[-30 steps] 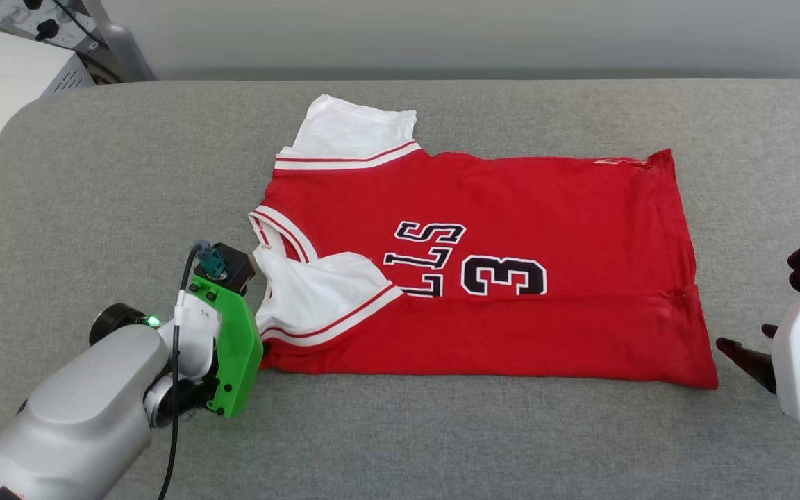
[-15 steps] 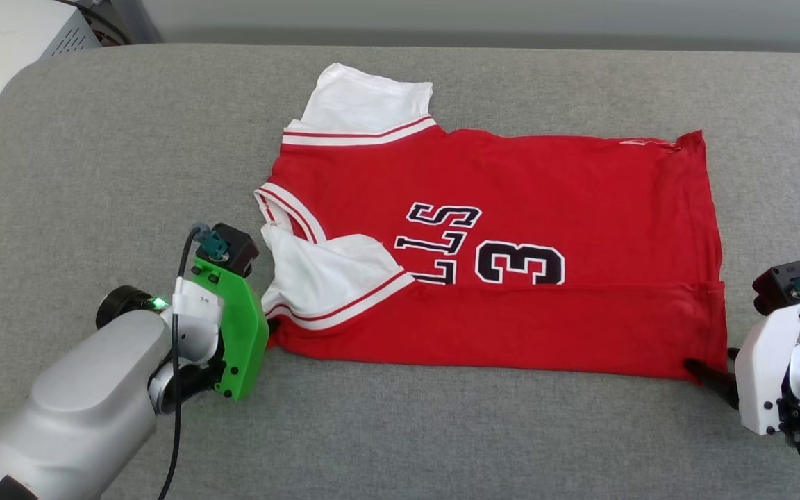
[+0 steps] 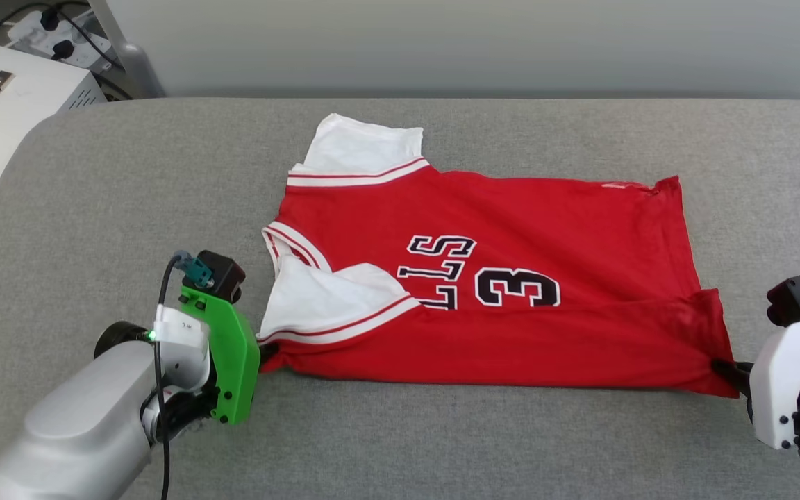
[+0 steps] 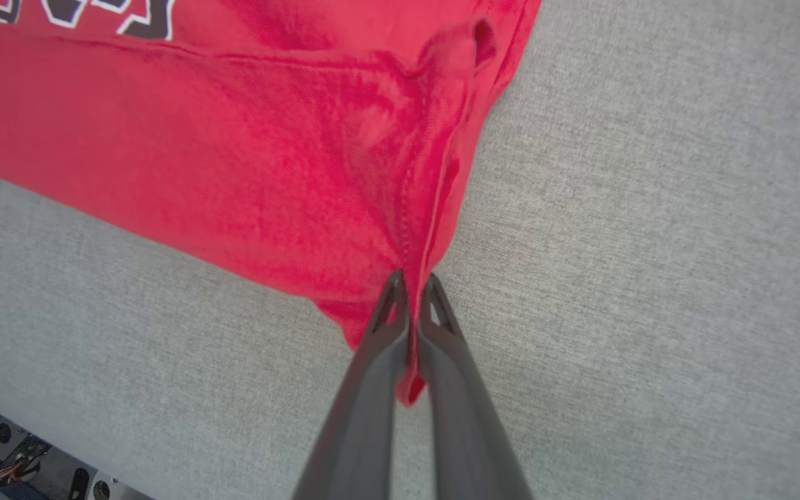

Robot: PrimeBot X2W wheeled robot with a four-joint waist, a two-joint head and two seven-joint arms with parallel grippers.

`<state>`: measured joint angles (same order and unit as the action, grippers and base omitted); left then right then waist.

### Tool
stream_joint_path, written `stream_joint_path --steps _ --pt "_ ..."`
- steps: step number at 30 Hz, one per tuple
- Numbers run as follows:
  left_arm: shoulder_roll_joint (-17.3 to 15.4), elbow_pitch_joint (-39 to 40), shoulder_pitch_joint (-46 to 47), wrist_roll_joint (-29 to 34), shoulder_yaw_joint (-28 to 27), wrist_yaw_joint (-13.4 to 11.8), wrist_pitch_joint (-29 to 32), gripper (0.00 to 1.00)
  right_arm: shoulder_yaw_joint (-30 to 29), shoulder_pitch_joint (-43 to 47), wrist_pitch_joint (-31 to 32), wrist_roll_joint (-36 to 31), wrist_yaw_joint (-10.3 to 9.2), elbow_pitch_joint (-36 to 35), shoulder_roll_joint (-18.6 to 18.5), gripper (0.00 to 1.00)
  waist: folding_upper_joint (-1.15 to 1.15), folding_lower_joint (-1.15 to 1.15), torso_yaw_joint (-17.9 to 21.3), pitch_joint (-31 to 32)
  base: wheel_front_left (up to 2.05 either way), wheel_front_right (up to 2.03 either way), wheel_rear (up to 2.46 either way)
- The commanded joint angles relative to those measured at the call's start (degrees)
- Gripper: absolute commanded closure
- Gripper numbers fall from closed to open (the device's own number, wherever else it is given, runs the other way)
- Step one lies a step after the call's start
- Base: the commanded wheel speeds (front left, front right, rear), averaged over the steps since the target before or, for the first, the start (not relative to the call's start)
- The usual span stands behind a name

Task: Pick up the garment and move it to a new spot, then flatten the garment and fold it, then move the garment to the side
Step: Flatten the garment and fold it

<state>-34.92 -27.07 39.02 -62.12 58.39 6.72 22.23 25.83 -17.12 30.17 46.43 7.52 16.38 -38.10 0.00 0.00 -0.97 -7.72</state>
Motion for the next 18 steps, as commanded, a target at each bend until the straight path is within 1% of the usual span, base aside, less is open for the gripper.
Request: stream_joint_path --steps 1,6,9,14,18 --pt "-0.72 0.87 -1.29 -0.12 0.04 -0.12 -0.38 1.0 -0.67 1.65 -0.02 0.58 -0.03 -0.77 -1.03 1.0 0.0 0.0 0.35 1.71 0.0 0.0 0.0" --pt "-1.76 3.73 -3.68 -0.15 0.51 -0.78 -1.13 1.0 -3.14 5.04 0.63 1.24 -0.03 -2.72 -2.93 1.0 0.0 0.0 0.32 2.26 0.0 0.0 0.0" --pt "-2.01 5.38 -5.07 -0.31 0.93 -1.26 -1.18 1.0 -4.48 6.69 1.49 1.37 -0.03 -3.3 -2.85 1.0 0.0 0.0 0.28 1.86 0.0 0.0 0.0" --pt "-2.12 5.86 -6.65 -0.36 1.31 -2.35 -1.55 1.0 -5.95 7.62 2.46 0.79 -0.03 -2.07 -1.17 1.0 0.0 0.0 0.11 0.54 0.0 0.0 0.0" --pt "-1.06 3.51 -7.29 -0.48 1.29 -2.73 -2.67 1.0 -5.82 7.42 2.08 -0.44 -0.03 0.64 1.12 1.0 0.0 0.0 -0.2 -0.27 0.0 0.0 0.0"
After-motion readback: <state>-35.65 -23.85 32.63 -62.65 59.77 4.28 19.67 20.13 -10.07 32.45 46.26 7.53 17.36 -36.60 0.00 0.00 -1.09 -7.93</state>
